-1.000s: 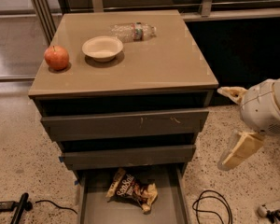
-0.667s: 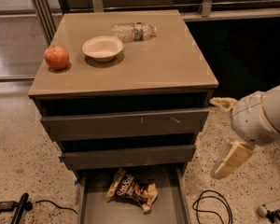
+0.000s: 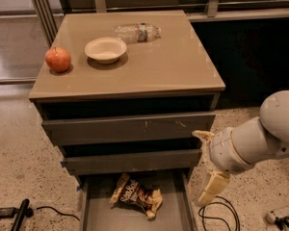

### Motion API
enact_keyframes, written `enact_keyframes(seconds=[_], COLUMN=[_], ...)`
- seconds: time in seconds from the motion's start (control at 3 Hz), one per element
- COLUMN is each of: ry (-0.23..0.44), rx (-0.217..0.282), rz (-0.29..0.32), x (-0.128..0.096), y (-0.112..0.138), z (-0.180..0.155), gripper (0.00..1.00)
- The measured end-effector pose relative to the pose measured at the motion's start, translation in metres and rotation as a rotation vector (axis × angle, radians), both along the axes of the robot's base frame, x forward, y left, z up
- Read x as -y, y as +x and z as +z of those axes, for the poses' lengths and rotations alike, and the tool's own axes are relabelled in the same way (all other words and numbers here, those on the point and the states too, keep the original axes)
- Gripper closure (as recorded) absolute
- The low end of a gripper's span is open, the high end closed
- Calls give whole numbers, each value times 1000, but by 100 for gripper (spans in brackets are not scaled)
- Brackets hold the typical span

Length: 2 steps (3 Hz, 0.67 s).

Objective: Pick brown chip bag from bottom drawer and place on counter

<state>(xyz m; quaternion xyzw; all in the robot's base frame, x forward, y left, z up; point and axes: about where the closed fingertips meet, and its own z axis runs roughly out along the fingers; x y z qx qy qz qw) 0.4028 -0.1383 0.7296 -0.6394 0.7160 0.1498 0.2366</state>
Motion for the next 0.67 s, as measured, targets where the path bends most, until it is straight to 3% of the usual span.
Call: enact_keyframes(seconds=[0.67], ry=[9], rx=[-38], rz=[30], x=[-18], y=[-6], z=[-79], gripper=[0])
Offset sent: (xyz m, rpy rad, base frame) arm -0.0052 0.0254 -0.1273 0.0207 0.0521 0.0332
